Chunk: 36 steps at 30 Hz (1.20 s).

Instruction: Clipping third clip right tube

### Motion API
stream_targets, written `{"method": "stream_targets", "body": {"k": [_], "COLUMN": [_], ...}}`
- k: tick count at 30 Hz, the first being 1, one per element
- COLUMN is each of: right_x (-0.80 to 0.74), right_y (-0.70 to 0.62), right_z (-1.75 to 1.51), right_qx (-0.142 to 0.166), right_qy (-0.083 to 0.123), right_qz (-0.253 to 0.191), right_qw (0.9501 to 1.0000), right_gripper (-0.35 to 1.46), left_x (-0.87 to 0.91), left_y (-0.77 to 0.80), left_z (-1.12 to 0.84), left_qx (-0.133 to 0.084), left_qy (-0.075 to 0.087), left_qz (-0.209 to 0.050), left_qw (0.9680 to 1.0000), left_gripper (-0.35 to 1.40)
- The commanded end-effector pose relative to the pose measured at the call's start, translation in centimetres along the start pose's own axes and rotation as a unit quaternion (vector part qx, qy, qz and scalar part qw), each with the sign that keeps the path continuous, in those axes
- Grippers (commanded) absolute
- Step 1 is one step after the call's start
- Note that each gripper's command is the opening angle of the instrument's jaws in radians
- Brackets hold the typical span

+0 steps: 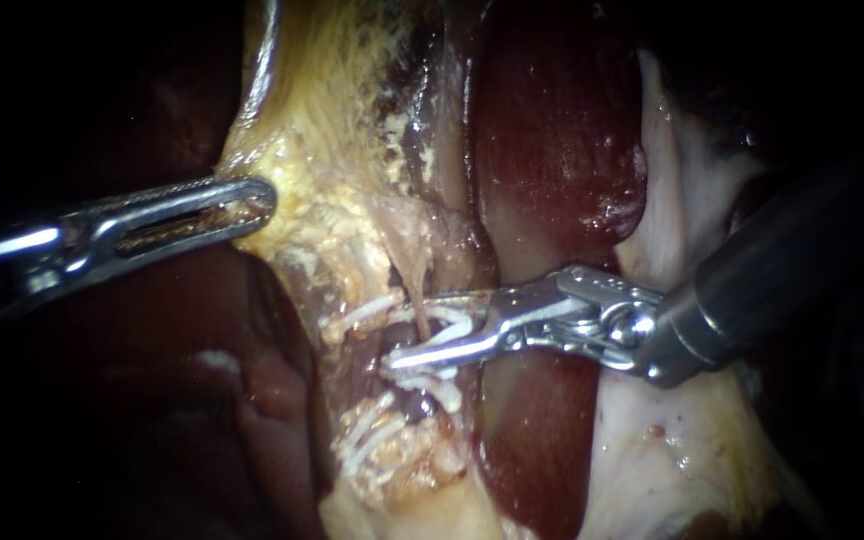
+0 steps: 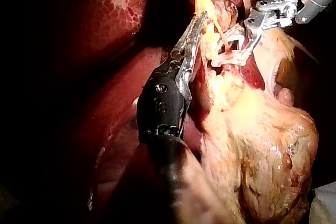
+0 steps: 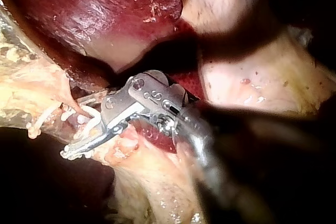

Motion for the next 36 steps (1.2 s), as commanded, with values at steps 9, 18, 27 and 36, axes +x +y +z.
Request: {"method": "stream_targets", "body": {"k": [9, 18, 27, 36], "right_x": [0.09, 0.35, 0.62, 0.6], "right_y": [-0.23, -0.21, -0.18, -0.08], "right_z": [0.06, 0.13, 0.05, -0.1], "right_qx": [0.059, 0.06, 0.036, -0.031], "right_qy": [0.006, 0.047, 0.082, 0.083], "right_qz": [0.033, 0.053, 0.071, 0.122], "right_qw": [0.9977, 0.9958, 0.9934, 0.9885], "right_gripper": [0.51, 0.5, 0.45, -0.35], "left_x": [0.01, 0.05, 0.06, 0.07], "left_y": [0.18, 0.15, 0.15, 0.14], "left_z": [0.02, 0.06, 0.08, 0.1], "left_qx": [-0.004, -0.006, -0.006, -0.007], "left_qy": [-0.002, -0.003, -0.003, -0.004], "left_qz": [0.001, 0.001, 0.001, 0.001], "left_qw": [1.0, 1.0, 1.0, 1.0], "left_gripper": [-0.35, -0.35, -0.35, -0.35]}}
